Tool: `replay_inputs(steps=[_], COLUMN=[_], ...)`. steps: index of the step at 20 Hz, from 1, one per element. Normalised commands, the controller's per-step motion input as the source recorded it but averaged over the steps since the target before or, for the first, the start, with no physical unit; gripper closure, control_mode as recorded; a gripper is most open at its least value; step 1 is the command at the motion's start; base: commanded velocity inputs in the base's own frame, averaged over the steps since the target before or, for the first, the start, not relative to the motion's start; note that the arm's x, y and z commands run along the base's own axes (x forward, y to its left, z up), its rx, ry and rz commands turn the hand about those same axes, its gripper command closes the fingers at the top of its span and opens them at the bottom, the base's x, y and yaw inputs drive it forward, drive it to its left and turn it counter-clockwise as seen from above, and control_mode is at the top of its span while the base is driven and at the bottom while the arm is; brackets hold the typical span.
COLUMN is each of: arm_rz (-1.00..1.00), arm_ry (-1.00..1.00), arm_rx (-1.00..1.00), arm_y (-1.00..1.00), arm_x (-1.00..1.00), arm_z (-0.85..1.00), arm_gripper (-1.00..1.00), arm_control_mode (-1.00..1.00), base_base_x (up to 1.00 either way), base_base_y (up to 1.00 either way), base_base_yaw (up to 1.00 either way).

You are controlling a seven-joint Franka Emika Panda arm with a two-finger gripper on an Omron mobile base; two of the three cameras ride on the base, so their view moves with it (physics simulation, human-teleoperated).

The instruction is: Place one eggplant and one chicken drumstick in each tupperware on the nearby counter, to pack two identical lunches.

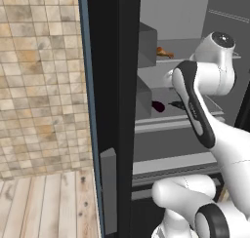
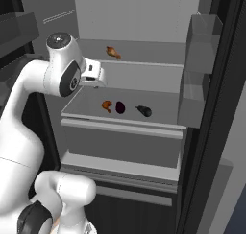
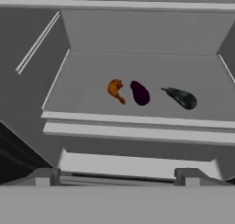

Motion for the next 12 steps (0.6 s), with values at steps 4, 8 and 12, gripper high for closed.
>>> replay_inputs(steps=[4,8,12], arm_rz=[0.0,0.0,0.0], arm_ry=[-0.01,0.0,0.03], arm_rx=[-0.1,-0.01,-0.02], arm_y=[-0.24,-0.26,-0.19], arm_x=[0.0,0.01,0.22], arm_z=[0.24,0.04,0.0], arm_gripper=[-1.0,-1.0,-1.0], arm_control_mode=[-1.0,-1.0,-1.0], base_base_x=[0.0,0.0,0.0], base_base_y=[0.0,0.0,0.0], base_base_yaw=[0.0,0.0,0.0])
